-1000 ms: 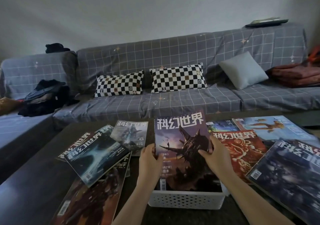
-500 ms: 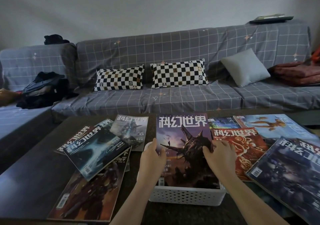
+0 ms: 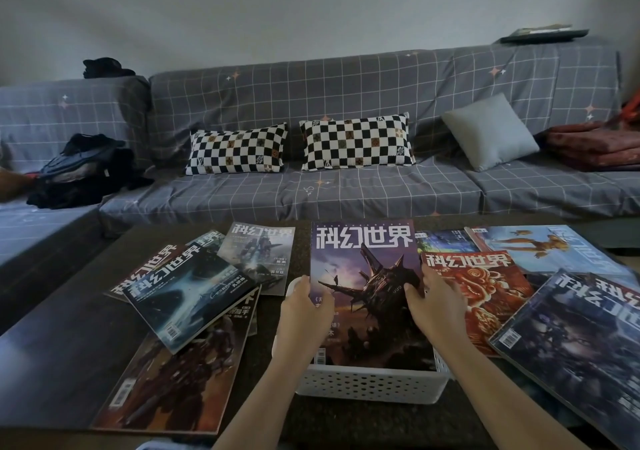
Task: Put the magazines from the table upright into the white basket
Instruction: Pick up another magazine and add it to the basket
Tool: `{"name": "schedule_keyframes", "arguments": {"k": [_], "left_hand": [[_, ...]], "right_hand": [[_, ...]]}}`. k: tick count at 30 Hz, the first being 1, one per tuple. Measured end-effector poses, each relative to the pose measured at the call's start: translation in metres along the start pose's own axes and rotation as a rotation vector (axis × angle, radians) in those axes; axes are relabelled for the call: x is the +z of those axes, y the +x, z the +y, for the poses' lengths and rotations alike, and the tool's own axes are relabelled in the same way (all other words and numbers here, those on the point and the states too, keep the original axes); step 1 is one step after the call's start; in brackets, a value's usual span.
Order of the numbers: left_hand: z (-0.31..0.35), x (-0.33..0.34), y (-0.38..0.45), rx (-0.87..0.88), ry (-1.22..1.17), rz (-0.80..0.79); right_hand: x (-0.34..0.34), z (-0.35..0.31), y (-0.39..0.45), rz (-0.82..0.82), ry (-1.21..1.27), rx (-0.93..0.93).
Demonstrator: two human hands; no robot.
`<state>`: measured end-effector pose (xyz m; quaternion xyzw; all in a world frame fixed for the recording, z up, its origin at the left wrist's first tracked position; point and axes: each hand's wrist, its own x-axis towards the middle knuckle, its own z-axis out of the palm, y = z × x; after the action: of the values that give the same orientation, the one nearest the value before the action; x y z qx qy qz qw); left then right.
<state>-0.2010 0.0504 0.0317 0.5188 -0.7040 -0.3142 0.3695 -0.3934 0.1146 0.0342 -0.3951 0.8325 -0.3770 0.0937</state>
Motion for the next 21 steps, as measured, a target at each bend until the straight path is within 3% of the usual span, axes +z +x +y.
{"name": "schedule_keyframes", "arguments": {"k": [7,16,21], "left_hand": [[-0.001,-0.003,0.001,0.055,0.040,-0.025],[0.005,-0.004,0.000,-0.005,0.004,-0.062],[0.011,0.000,-0.009,-0.054,-0.042,-0.103]], "right_hand": [[-0.001,0.002,0.000,-0.025,0.038,-0.056],[0.003,0.004,0.000,0.049,-0.035,-0.154],[0.001,0.002,-0.002,0.007,0.037,-0.115]]}}
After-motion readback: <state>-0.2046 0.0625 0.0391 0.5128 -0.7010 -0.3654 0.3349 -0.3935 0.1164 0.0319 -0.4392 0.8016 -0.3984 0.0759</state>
